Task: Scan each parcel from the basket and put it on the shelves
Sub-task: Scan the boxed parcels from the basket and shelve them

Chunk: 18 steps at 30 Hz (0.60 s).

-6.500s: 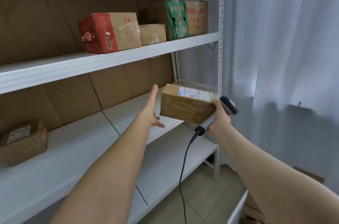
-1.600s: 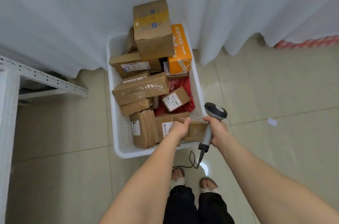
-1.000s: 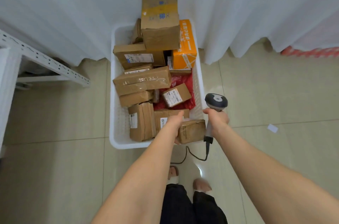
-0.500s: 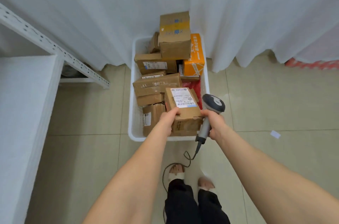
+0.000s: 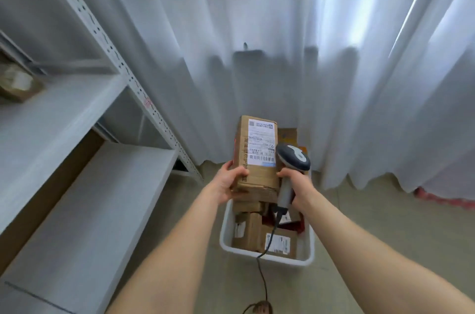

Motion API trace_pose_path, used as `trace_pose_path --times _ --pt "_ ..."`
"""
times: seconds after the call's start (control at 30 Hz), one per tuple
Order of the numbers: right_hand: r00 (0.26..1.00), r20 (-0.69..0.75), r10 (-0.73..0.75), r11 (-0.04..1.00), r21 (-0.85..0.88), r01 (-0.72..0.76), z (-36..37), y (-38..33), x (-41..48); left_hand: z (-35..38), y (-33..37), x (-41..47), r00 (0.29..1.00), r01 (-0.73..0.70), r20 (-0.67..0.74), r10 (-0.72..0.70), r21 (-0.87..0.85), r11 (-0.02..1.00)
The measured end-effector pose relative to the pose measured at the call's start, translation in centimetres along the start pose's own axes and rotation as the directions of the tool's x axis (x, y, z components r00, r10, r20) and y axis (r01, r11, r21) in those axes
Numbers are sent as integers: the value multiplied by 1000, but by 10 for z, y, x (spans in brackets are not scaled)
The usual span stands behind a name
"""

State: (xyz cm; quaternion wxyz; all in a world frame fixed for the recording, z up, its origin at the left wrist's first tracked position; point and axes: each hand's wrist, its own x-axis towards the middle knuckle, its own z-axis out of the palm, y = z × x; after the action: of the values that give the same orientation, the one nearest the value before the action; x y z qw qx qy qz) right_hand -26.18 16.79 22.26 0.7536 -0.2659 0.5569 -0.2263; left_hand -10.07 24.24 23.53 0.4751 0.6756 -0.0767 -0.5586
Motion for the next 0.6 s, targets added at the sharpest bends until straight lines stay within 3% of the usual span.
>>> trace_pose_path --times 0.23,0.4,0.6 --pt "979 186 -78 997 -11 81 30 -47 -60 -27 51 -60 963 -243 -131 236 -38 969" --pt "935 338 -106 994 46 96 50 -54 -93 -48 64 -78 936 -323 -174 306 -82 943" --pt "904 396 -162 953 -176 248 81 -46 -124 -74 65 -83 920 -347 -235 314 -110 932"
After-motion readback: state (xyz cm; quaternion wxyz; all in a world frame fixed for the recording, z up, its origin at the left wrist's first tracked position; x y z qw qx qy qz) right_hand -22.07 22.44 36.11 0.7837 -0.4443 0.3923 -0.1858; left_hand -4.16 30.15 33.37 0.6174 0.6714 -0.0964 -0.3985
